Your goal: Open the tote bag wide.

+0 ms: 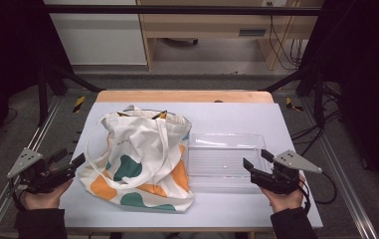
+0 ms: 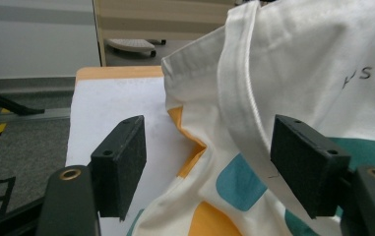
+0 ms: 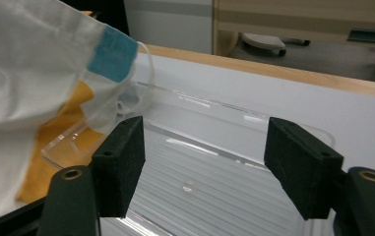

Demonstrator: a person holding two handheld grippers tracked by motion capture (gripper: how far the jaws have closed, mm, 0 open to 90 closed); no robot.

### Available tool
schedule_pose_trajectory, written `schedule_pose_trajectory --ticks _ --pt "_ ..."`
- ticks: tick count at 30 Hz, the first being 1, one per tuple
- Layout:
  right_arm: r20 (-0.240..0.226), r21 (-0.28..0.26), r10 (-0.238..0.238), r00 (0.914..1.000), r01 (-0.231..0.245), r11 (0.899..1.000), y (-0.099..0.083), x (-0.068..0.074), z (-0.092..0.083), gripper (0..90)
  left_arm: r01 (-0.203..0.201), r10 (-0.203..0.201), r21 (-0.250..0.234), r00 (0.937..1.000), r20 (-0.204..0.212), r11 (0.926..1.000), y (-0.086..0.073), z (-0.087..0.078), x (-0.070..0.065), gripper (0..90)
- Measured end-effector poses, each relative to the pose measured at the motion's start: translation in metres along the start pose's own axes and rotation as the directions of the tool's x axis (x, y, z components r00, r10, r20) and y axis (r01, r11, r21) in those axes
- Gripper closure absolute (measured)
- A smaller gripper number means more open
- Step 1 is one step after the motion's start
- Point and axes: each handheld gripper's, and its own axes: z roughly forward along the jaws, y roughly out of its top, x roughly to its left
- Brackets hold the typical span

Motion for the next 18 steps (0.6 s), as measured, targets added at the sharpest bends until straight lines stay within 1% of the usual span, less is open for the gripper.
schedule_pose_trajectory --ticks 4,7,8,11,12,15,16,17,18 --pt "-0.035 -0.003 -0.007 0.9994 0.007 1.000 0.006 0.009 0.005 34.4 -0.009 0.009 -0.005 0.9999 0.010 0.9999 0.005 -0.002 -0.002 32.1" --pt "-0.044 -0.002 -0.009 0.9990 0.008 1.000 0.009 0.013 0.008 34.9 -0.013 0.013 -0.005 0.9998 0.014 0.9999 0.007 -0.003 -0.004 33.7" --pt "-0.055 -0.002 -0.013 0.9984 0.013 1.000 0.011 0.016 0.011 35.6 -0.014 0.014 0.000 0.9998 0.017 0.9999 0.009 -0.002 -0.005 34.1" --pt "-0.062 -0.002 -0.020 0.9979 0.020 1.000 0.013 0.020 0.013 36.7 -0.018 0.018 0.001 0.9997 0.019 0.9998 0.009 -0.001 -0.006 36.4" --pt "-0.070 -0.002 -0.027 0.9972 0.027 1.000 0.016 0.023 0.016 37.3 -0.021 0.021 0.011 0.9997 0.013 0.9997 0.011 0.001 -0.007 37.1" --pt "-0.081 -0.005 -0.022 0.9964 0.022 1.000 0.019 0.026 0.018 38.0 -0.023 0.022 0.012 0.9996 0.015 0.9997 0.013 0.003 -0.007 38.5" --pt "-0.094 -0.009 -0.026 0.9952 0.025 1.000 0.023 0.029 0.020 38.5 -0.026 0.026 0.014 0.9996 0.015 0.9996 0.016 0.004 -0.008 38.9" --pt "-0.094 -0.009 -0.026 0.9952 0.025 1.000 0.023 0.029 0.020 38.5 -0.026 0.026 0.014 0.9996 0.015 0.9996 0.016 0.004 -0.008 39.3" --pt "-0.101 -0.011 -0.030 0.9944 0.029 1.000 0.025 0.033 0.023 38.9 -0.035 0.035 0.012 0.9993 0.014 0.9993 0.020 0.006 -0.010 39.7"
